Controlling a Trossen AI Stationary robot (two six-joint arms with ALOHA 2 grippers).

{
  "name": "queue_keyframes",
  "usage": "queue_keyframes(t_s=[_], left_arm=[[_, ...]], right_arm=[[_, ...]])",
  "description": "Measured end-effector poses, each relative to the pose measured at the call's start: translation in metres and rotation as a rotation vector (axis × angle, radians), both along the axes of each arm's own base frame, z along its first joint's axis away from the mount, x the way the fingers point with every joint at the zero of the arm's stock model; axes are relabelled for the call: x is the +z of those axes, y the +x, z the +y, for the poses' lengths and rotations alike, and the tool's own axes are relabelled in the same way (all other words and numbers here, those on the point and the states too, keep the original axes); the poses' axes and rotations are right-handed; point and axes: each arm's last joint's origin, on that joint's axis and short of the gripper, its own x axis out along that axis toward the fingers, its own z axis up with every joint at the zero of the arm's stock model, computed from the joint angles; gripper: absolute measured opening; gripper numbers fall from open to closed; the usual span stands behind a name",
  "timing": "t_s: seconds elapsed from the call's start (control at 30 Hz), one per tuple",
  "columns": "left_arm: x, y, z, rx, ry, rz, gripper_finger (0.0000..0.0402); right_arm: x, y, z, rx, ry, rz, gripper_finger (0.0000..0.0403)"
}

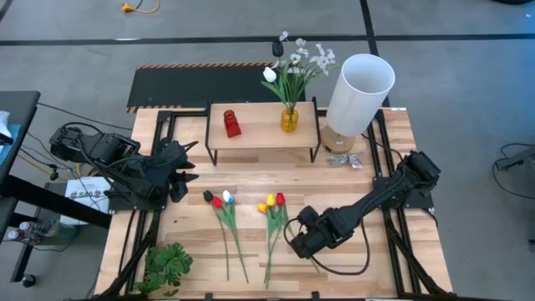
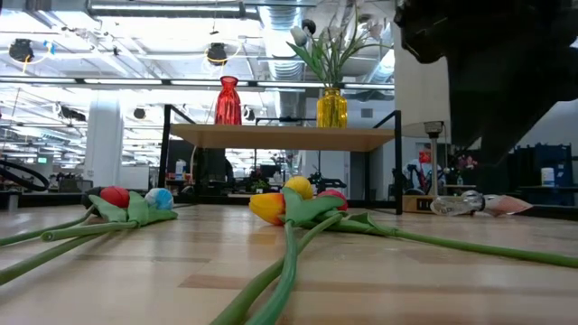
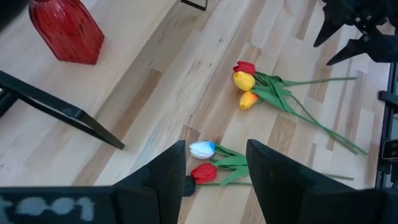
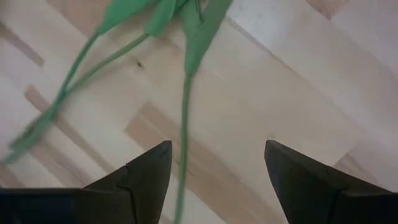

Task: Pick and place flowers into a vace then onto a shelf
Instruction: Put the right red tulip into the yellow flower vase

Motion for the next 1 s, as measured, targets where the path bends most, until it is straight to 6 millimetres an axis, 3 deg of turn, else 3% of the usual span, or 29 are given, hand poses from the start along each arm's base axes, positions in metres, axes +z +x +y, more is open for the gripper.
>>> queue_keyframes(t_s=[0.2,0.4,0.6,1.0], left_arm=[[0.000,0.000,0.000,0.000,0.000,0.000,0.0158],[0.000,0.000,0.000,-0.005,0.005,0.001,0.0158],[0.000,0.001,0.000,-0.012,0.013,0.006,0.0158],[-0.008,0.013,-0.005,-0.024,0.052,0.077,0.0158]], right_arm=[[0.001,0.005,-0.003,-0.089,0.017,-0.044,0.0249],[-0.005,0.010,-0.001,0.011,-0.044,-0.066,0.0249],[-0.023,0.023,0.002,0.048,-0.042,-0.067,0.0249],[-0.052,0.029,0.005,0.091,-0.054,0.019,0.0249]])
